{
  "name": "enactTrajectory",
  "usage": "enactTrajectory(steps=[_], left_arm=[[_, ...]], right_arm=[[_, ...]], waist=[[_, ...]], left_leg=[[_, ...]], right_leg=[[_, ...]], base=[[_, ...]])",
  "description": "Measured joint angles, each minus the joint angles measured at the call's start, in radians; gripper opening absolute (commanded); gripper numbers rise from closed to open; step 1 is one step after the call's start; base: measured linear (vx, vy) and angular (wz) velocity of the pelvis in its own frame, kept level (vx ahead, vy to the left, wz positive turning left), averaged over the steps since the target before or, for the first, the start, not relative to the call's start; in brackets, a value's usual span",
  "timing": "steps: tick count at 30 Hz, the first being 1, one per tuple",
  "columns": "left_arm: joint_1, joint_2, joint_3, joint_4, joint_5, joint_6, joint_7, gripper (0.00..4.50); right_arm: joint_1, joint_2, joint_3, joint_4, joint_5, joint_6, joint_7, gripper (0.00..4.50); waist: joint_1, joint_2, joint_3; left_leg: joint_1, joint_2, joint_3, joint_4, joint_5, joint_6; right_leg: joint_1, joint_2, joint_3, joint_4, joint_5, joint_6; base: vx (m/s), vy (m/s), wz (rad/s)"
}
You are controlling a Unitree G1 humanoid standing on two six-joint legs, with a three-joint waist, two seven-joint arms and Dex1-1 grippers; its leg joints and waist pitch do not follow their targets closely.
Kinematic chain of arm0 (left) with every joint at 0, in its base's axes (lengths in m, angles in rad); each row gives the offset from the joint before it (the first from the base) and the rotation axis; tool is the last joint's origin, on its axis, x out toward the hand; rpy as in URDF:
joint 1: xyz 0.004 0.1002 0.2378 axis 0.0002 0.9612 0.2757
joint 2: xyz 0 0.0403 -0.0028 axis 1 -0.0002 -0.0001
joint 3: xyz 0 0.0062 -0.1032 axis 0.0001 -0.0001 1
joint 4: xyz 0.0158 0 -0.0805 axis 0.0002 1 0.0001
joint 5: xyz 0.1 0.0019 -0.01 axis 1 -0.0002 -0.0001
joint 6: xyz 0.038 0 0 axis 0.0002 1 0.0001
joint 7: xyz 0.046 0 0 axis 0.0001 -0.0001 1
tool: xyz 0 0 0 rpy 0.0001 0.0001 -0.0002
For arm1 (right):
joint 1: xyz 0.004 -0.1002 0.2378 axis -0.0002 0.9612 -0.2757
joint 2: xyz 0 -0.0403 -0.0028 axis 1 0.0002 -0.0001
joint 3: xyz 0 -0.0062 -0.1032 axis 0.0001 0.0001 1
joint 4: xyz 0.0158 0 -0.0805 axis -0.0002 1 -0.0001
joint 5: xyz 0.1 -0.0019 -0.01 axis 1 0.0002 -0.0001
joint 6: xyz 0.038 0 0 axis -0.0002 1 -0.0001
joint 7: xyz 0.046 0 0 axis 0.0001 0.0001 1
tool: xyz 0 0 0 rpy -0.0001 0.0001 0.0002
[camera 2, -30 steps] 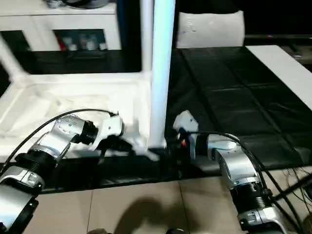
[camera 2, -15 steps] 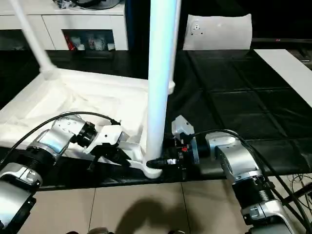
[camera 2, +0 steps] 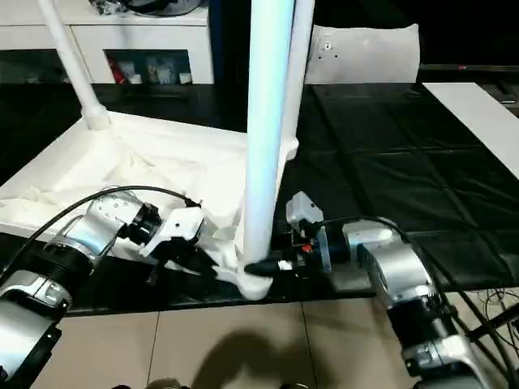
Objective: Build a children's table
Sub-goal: Rotate leg to tighten
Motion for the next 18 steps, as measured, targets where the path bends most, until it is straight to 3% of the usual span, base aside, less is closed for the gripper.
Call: enactTrajectory(steps=[2, 5, 8, 15, 18], left_arm=[[0.0, -0.018, 0.03, 0.004, 0.019, 0.054, 0.098, 0.0], [-0.008, -0.066, 0.069, 0.013, 0.035, 0.154, 0.26, 0.0], [-0.02, -0.133, 0.1, 0.02, 0.034, 0.247, 0.396, 0.0], [-0.03, -0.224, 0.155, 0.021, 0.033, 0.357, 0.619, 0.0], [-0.031, -0.228, 0.154, 0.018, 0.035, 0.36, 0.632, 0.0]], right_arm=[[0.0, 0.058, -0.043, 0.007, -0.03, 0.02, -0.136, 1.99], [-0.01, 0.161, -0.114, 0.026, -0.068, 0.052, -0.387, 1.97], [-0.051, 0.23, -0.154, 0.054, -0.108, 0.084, -0.586, 1.96], [-0.126, 0.352, -0.185, 0.134, -0.194, 0.074, -0.9, 1.96], [-0.125, 0.362, -0.185, 0.143, -0.202, 0.048, -0.925, 2.63]], waist=[[-0.012, 0.001, 0.0], [-0.044, 0.001, -0.001], [-0.067, 0.001, -0.001], [-0.076, 0.003, -0.002], [-0.076, 0.003, -0.002]], left_leg=[[0.002, 0.0, 0.0, 0.0, 0.0, 0.0], [0.003, -0.001, 0.0, 0.002, 0.001, -0.001], [0.003, -0.002, 0.0, 0.001, 0.0, -0.001], [0.003, -0.001, -0.001, -0.003, 0.0, -0.001], [0.002, -0.001, 0.0, -0.003, 0.0, 0.0]], right_leg=[[0.001, 0.0, 0.0, 0.0, 0.0, 0.0], [0.001, 0.0, 0.0, -0.002, 0.0, 0.0], [0.001, 0.0, 0.001, -0.002, 0.0, 0.0], [0.001, 0.001, 0.0, -0.002, 0.0, 0.0], [0.0, 0.001, 0.0, -0.003, 0.0, 0.0]], base=[[0.0, 0.0, 0.0], [0.0, 0.0, 0.0], [0.0, 0.0, 0.0], [0.0, 0.0, 0.0], [0.0, 0.0, 0.0]])
